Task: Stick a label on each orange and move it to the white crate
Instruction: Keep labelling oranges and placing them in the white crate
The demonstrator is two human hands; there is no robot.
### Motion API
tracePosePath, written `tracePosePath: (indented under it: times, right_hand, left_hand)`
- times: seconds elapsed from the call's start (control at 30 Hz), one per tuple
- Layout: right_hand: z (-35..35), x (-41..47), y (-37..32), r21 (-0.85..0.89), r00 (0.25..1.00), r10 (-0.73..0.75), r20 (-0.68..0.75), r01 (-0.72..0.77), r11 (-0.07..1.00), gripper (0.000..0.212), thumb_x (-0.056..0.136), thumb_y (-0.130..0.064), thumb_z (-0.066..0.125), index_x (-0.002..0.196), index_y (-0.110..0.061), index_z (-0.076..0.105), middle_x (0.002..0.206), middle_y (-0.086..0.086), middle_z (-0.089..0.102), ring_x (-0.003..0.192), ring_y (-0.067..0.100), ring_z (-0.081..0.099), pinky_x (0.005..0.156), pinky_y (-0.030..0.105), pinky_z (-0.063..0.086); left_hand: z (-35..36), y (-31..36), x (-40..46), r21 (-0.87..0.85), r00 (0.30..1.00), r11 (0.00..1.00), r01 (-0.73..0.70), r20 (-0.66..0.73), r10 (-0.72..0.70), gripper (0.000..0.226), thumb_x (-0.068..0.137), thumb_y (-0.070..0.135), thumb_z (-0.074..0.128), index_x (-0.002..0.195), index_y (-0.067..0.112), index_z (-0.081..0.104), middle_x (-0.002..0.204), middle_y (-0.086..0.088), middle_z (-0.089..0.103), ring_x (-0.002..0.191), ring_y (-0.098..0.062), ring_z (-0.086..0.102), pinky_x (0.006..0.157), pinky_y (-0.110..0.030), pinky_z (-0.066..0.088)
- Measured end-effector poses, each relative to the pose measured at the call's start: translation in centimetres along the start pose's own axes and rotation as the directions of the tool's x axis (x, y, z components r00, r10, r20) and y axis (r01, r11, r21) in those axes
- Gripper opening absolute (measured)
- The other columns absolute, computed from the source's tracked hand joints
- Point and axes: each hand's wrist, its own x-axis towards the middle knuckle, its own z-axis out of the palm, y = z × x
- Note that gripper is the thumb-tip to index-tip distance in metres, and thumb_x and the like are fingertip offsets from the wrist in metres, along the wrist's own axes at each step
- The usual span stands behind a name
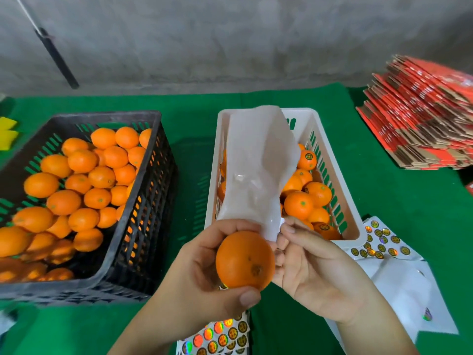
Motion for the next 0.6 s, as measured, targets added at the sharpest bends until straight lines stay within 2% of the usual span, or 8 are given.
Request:
tracePosePath:
  times: [0.07,0.1,0.17,0.2,0.23,0.3,0.47,0.6]
  right_hand:
    - [0.0,-0.1,0.2,-0.186,0.952,-0.237,-0.193,0.201,0.962,0.019,0.078,-0.009,0.088,0.086,-0.020,0.074,0.071,0.004,0.061,0.062,0.017,0.054,0.065,0.029,0.046]
    - [0.0,-0.4,0.2,-0.412,0.842,-0.473,-0.258,0.347,0.842,0.016,0.086,-0.010,0.080,0.085,-0.025,0.076,0.072,0.003,0.062,0.063,0.017,0.055,0.063,0.027,0.048]
    - [0.3,-1.4,0.0,-0.804,0.521,-0.851,-0.059,0.480,0.350,0.014,0.095,-0.019,0.073,0.093,-0.033,0.076,0.082,-0.001,0.068,0.074,0.014,0.062,0.071,0.021,0.051]
    - [0.7,-1.9,-0.1,-0.861,0.443,-0.885,0.144,0.496,0.108,0.013,0.097,-0.025,0.071,0.098,-0.037,0.074,0.090,-0.004,0.070,0.081,0.011,0.065,0.076,0.016,0.050]
    - [1.1,-2.3,0.1,-0.860,0.429,-0.843,0.324,0.506,-0.072,0.013,0.098,-0.026,0.068,0.102,-0.038,0.074,0.097,-0.007,0.070,0.089,0.009,0.067,0.081,0.014,0.049]
    - [1.7,-2.4,0.4,-0.821,0.513,-0.685,0.517,0.522,-0.229,0.017,0.099,-0.023,0.064,0.109,-0.030,0.076,0.111,-0.013,0.068,0.105,0.012,0.068,0.088,0.014,0.048]
    - [1.0,-2.8,-0.2,-0.824,0.705,-0.426,0.566,0.500,-0.267,0.041,0.097,-0.024,0.065,0.137,-0.024,0.069,0.130,-0.015,0.055,0.126,0.015,0.059,0.101,0.018,0.046]
    - [0.7,-2.3,1.0,-0.803,0.704,-0.407,0.582,0.416,-0.427,0.058,0.094,-0.045,0.068,0.150,-0.032,0.053,0.145,-0.011,0.043,0.138,0.015,0.050,0.104,0.024,0.048]
  left_hand:
    - [-0.1,0.1,0.0,0.008,0.999,1.000,-0.017,-0.034,0.018,0.070,0.072,0.046,0.092,0.130,0.018,0.064,0.131,-0.004,0.066,0.112,-0.027,0.070,0.082,-0.028,0.058]
    - [-0.2,0.1,0.0,0.034,0.998,0.999,-0.017,-0.061,0.019,0.071,0.071,0.047,0.092,0.130,0.020,0.064,0.134,-0.004,0.066,0.114,-0.028,0.069,0.082,-0.028,0.058]
    - [-0.3,0.1,0.1,0.095,0.994,0.995,0.003,-0.109,0.007,0.070,0.068,0.048,0.094,0.129,0.028,0.065,0.137,0.001,0.065,0.115,-0.025,0.069,0.081,-0.025,0.058]
    - [-0.2,0.0,0.1,0.122,0.993,0.992,0.017,-0.117,-0.003,0.071,0.067,0.048,0.095,0.129,0.032,0.065,0.136,0.003,0.065,0.115,-0.024,0.069,0.081,-0.025,0.059]
    - [-0.2,0.0,0.2,0.139,0.993,0.990,0.031,-0.115,-0.015,0.071,0.066,0.048,0.095,0.128,0.034,0.065,0.135,0.004,0.065,0.115,-0.024,0.070,0.082,-0.026,0.059]
    - [-0.1,-0.2,0.3,0.123,0.995,0.991,0.041,-0.090,-0.030,0.071,0.066,0.046,0.096,0.129,0.035,0.065,0.133,0.001,0.067,0.115,-0.027,0.070,0.086,-0.029,0.060]
    - [0.1,-0.2,0.5,0.059,0.993,0.996,0.073,-0.101,-0.067,0.069,0.066,0.044,0.096,0.128,0.034,0.067,0.129,-0.002,0.069,0.113,-0.027,0.071,0.087,-0.030,0.060]
    - [0.0,-0.3,0.5,0.019,0.987,0.996,0.092,-0.136,-0.089,0.073,0.062,0.056,0.092,0.128,0.035,0.069,0.129,-0.003,0.069,0.117,-0.027,0.070,0.088,-0.029,0.059]
